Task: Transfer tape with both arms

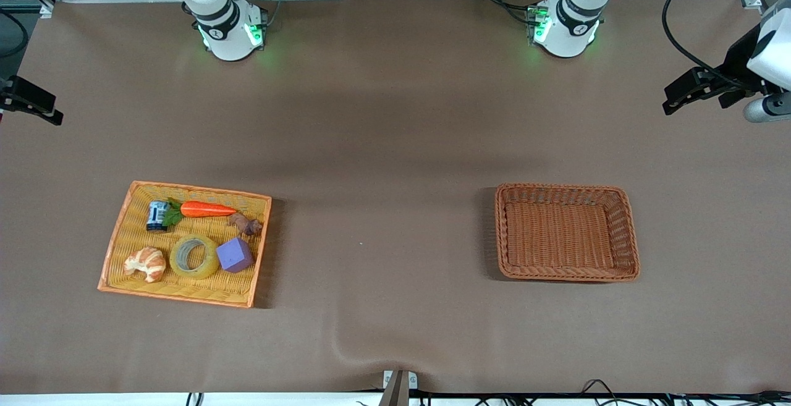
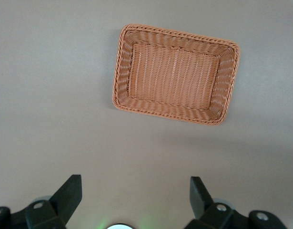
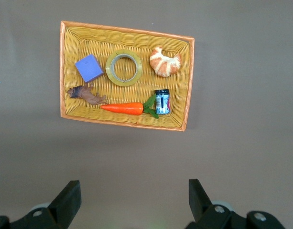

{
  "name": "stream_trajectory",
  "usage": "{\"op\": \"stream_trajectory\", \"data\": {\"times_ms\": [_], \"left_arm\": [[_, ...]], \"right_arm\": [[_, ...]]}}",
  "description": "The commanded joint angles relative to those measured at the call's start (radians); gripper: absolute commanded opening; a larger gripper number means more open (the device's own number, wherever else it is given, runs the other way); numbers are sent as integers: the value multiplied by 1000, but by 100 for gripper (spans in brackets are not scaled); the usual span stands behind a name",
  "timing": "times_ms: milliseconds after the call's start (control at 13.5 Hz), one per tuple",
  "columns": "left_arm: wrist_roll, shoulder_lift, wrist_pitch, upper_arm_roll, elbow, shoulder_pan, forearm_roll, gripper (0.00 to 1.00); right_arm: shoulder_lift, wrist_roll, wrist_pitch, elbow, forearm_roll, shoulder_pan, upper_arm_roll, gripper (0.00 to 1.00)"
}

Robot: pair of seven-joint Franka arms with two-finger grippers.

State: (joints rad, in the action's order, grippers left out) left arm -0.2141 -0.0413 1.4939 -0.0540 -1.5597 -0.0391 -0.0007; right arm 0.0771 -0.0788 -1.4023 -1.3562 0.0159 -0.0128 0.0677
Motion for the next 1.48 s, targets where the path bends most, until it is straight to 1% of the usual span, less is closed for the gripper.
{"op": "stream_trajectory", "data": {"times_ms": [0, 74, 519, 667, 815, 963, 1037, 1259, 1333, 1407], "left_arm": [[21, 6, -18, -3, 17, 7, -8, 100], [22, 6, -18, -3, 17, 7, -7, 100], [22, 21, -17, -3, 18, 10, -5, 100], [21, 32, -15, -3, 20, 5, -4, 100], [21, 32, -15, -3, 20, 8, -4, 100], [21, 31, -8, -3, 20, 11, -4, 100], [22, 32, -3, -3, 18, 13, -4, 100], [22, 32, 6, -3, 18, 13, -5, 100], [22, 29, 6, -3, 18, 15, -5, 100], [22, 29, 5, -1, 17, 16, -5, 100]], "right_arm": [[-66, -6, -71, -91, -20, -10, -2, 100], [-86, -6, -96, -121, -21, -10, -2, 100], [-85, -6, -83, -129, -21, -12, -3, 100], [-68, -6, -83, -138, -30, -10, -3, 100], [-47, -7, -115, -199, -36, 4, -3, 100], [-43, -16, -206, -292, -36, -1, -6, 100], [-40, -19, -242, -322, -36, -6, -6, 100], [-16, -18, -259, -339, -36, 19, -6, 100], [-13, -18, -262, -346, -36, 14, -6, 100], [10, -19, -268, -343, -36, 8, -6, 100]]}}
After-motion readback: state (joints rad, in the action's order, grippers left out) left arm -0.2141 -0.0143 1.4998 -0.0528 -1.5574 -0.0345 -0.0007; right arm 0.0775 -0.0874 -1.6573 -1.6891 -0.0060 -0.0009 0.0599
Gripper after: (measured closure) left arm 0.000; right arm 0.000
